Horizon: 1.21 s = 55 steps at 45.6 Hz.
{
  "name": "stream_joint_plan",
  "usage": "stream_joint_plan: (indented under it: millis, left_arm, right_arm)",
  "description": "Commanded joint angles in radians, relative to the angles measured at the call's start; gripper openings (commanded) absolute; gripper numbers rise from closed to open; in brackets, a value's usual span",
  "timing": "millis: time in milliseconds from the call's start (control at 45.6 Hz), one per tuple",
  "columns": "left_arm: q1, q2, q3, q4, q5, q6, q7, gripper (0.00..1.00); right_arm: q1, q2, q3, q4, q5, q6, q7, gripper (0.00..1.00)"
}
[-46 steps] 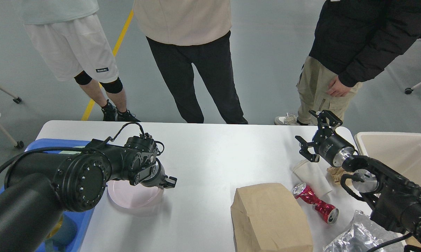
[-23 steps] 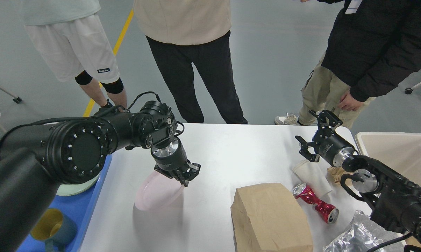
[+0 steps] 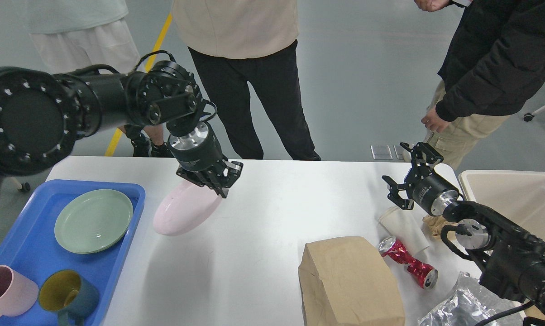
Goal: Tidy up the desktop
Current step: 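Lift the pink plate and carry it over the blue tray, then lower the pink plate onto the green plate and release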
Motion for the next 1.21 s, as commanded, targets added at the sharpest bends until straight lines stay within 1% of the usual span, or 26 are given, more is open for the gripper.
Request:
stream_joint_plan:
  millis: [0,22,88,241,395,592,1030,1096,1184]
  left_arm:
    - [-0.051,0.066,0.061,-0.050,0.000,0.000,-0.001,0.00]
    - [-0.058,0.091,0.096,-0.052,0.000,0.000,-0.004,0.00]
    - [-0.057,0.131,0.138,-0.047,0.000,0.000,-0.006,0.00]
    - [-0.020,0.214,0.202,-0.022,0.008,0.000,-0.004,0.00]
    - [0.047,0.270,0.213,0.043,0.017,0.000,0.010,0.00]
    - [0.156,0.279,0.213,0.136,0.021,0.001,0.013,0.00]
    - [0.354,0.268,0.211,0.271,0.021,0.320,0.010,0.01]
    - [0.389,0.264,0.211,0.289,0.021,0.359,0.010,0.01]
    - [0.429,0.262,0.208,0.309,0.021,0.389,0.010,0.01]
  right_arm:
    - [0.000,0.000,0.000,0.000,0.000,0.000,0.000,1.00]
    - [0.000,0.000,0.000,0.000,0.000,0.001,0.000,1.00]
    - [0.000,0.000,0.000,0.000,0.000,0.000,0.000,1.00]
    - [0.000,0.000,0.000,0.000,0.000,0.000,0.000,1.00]
    - [0.000,0.000,0.000,0.000,0.000,0.000,0.000,1.00]
    - [0.000,0.000,0.000,0.000,0.000,0.000,0.002,1.00]
    - [0.000,0.000,0.000,0.000,0.002,0.000,0.000,1.00]
    - [0.000,0.000,0.000,0.000,0.000,0.000,0.000,1.00]
    - [0.000,0.000,0.000,0.000,0.000,0.000,0.000,1.00]
